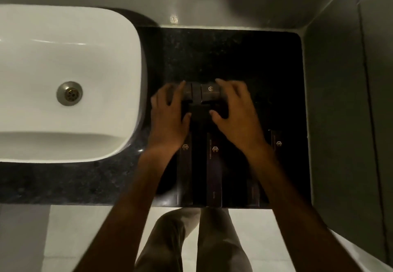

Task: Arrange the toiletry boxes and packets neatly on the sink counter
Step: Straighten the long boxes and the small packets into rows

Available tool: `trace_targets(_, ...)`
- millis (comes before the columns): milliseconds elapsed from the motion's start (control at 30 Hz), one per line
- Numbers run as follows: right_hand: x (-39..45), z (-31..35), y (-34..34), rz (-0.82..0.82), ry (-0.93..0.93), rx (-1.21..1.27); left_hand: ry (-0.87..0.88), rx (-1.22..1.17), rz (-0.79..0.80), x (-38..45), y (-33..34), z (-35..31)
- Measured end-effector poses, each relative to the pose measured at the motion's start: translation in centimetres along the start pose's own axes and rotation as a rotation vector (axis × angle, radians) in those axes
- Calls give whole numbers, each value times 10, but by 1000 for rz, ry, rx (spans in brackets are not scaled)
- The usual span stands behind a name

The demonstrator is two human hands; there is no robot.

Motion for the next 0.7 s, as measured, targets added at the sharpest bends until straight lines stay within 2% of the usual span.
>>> trace_targets(100, 40, -12, 24, 148, -31, -140, -36, 104, 121, 36, 15, 14)
trace_targets(167, 51, -18, 33, 189, -39, -206, -46, 130, 152, 46, 22, 23)
trace_targets(333, 55, -20, 30, 141, -57, -187, 0, 120, 83, 53, 23, 31)
trace_targets(700, 45, -19, 29, 158, -80, -175, 49, 127, 95, 48, 22, 32)
Point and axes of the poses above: each hand's wrist, its own x-axis towards the middle knuckle, its own y-axis out of the palm, z = x × y, the point moved 4 cm from there along x, towards the middle knuckle, and after that the axes turned 7 degrees about -z, right-handed, at the moved point
